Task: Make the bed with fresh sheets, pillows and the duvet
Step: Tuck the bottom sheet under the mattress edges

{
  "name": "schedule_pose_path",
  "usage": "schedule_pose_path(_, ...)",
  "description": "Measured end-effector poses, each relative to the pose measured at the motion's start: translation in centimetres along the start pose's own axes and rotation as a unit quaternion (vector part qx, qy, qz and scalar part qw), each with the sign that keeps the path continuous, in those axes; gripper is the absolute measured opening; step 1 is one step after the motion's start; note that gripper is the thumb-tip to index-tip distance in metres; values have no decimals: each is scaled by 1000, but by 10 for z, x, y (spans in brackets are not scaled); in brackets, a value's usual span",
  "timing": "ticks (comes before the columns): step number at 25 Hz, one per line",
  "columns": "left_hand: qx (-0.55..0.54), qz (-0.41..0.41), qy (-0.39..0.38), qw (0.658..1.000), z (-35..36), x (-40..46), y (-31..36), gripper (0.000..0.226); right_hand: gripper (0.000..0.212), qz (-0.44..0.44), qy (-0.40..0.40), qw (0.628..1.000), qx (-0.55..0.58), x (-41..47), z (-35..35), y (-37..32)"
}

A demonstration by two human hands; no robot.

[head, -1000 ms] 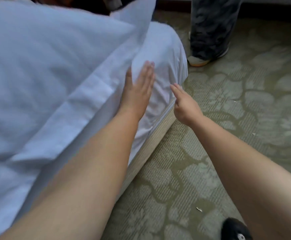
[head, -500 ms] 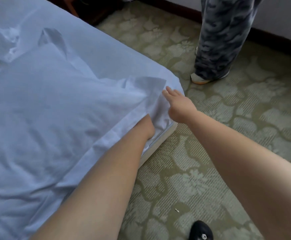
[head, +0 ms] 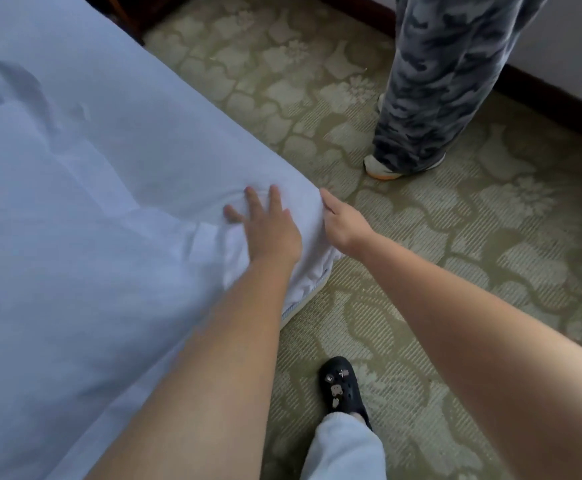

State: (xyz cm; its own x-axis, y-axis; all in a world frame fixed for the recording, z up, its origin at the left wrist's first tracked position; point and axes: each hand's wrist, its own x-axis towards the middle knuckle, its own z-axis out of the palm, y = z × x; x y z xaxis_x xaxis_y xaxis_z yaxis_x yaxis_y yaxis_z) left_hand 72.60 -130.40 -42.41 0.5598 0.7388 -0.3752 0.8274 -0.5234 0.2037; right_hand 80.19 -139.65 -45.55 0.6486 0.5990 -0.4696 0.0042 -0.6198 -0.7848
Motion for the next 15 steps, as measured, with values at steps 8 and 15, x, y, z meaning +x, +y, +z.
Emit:
schedule_pose_path(8,99,-143,17,985,16,65,50,62,45,102,-94,979,147,63,-5,36)
schedule_pose_path(15,122,-262,52,956,24,102,83,84,45,112,-215,961,130,90,-19,48)
